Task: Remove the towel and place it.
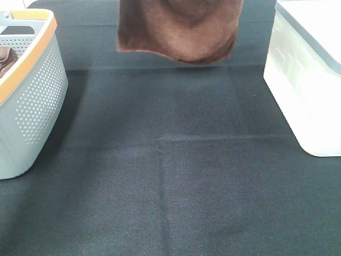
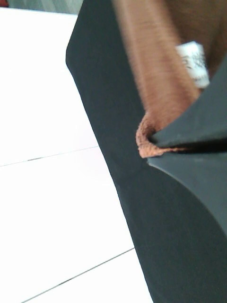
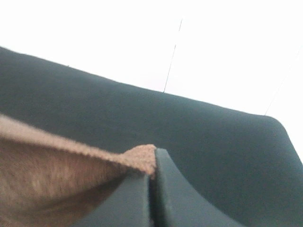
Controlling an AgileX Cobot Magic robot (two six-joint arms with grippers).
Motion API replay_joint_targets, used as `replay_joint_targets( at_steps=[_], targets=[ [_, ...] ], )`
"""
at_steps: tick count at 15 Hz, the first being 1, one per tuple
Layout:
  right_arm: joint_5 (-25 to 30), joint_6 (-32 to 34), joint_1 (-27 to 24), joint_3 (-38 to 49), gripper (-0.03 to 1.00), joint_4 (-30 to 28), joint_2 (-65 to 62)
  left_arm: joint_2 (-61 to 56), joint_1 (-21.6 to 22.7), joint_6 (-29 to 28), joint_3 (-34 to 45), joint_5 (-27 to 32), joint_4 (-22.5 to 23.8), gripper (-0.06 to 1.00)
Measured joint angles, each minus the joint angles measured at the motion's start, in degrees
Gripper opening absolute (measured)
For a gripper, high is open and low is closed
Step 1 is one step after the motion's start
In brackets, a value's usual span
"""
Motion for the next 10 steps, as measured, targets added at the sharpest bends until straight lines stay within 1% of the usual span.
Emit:
replay_joint_targets(
  at_steps=[1,2,3,4,5,6,7,8,9,10],
  targets=[
    [-1.3,0.0,-0.6,0.0,0.0,1.0,1.6,1.9,0.6,-0.1,0.0,-1.3,0.1,0.0],
    [-0.6,0.0,-0.8,0.0,0.0,2.3,3.0,3.4,0.6,-0.1,0.0,-0.3,0.1,0.0],
    [3.2,0.0,-0.5,0.0,0.0,3.2,4.0,4.3,0.6,-0.1,0.0,2.8,0.1,0.0],
    [7.9,0.0,-0.1,0.0,0.0,3.6,4.5,4.5,0.3,-0.1,0.0,7.3,0.0,0.0],
    [16.1,0.0,0.7,0.0,0.0,5.0,4.8,4.4,-0.5,-0.1,0.0,15.0,-0.5,0.0],
    [18.2,0.0,0.9,0.0,0.0,5.6,4.8,4.2,-0.8,-0.1,0.0,18.0,-0.7,0.0],
    [24.6,-0.1,1.0,0.0,0.0,8.3,4.8,3.7,-2.1,0.3,0.0,26.8,-1.3,0.0],
    [28.2,-0.8,1.0,0.0,0.0,11.1,4.8,3.0,-2.9,1.3,0.0,32.9,-1.8,0.0],
    [31.8,-3.1,1.0,0.0,0.0,14.3,4.8,2.2,-3.5,2.6,0.0,37.9,-2.3,0.0],
    [35.6,-6.8,1.0,0.0,0.0,18.4,4.8,1.6,-3.7,3.2,-0.1,43.5,-2.7,0.0]
  ],
)
